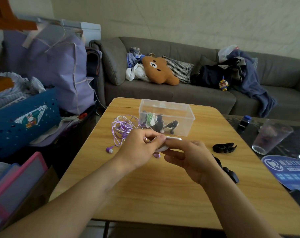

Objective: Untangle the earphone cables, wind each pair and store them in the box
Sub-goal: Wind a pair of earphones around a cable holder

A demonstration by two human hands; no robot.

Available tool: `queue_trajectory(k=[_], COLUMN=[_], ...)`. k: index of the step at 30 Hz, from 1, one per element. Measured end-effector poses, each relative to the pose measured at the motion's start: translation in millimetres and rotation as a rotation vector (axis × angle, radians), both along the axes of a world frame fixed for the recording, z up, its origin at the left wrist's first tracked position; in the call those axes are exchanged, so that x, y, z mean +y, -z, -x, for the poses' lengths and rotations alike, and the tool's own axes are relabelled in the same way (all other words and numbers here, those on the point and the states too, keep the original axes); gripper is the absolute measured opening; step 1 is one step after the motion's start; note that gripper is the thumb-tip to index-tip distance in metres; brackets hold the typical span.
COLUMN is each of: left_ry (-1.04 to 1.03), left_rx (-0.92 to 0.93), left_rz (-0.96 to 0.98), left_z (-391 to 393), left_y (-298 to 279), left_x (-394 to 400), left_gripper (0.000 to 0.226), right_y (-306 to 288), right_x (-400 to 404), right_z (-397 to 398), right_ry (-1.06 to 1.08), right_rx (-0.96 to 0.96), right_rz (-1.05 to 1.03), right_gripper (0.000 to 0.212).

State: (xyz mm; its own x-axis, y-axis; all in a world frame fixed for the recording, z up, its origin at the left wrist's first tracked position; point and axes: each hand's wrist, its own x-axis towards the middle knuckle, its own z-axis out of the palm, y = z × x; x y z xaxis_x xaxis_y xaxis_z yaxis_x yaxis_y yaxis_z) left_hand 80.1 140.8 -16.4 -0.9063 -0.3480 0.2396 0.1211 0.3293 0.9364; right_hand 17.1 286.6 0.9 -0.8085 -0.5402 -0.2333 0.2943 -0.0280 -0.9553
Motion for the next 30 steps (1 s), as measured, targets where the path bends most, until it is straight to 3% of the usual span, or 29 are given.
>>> queue_trajectory(k=[6,13,22,30], left_ry=[0.002,-0.036,-0.095,-0.129], left_rx=[0.003,-0.004,0.022,0.034], left_rz=[-0.298,-0.056,-0.035,0.024], left_z=[1,1,1,0], left_y=[-1,-1,-4,0], left_x=[4,5,11,12], left_gripper=[0.014,0.013,0.006,0.010], right_y=[-1,2,3,11], right_x=[13,12,13,6], right_z=[6,1,0,2], right_ry=[-0.152,-0.115,-0.037,0.031], right_rx=[0.044,0.200,0.423,0.258], right_rz=[-0.069,-0.082,-0.044,0.023], right_gripper=[0.027,0.042,0.018,0.014])
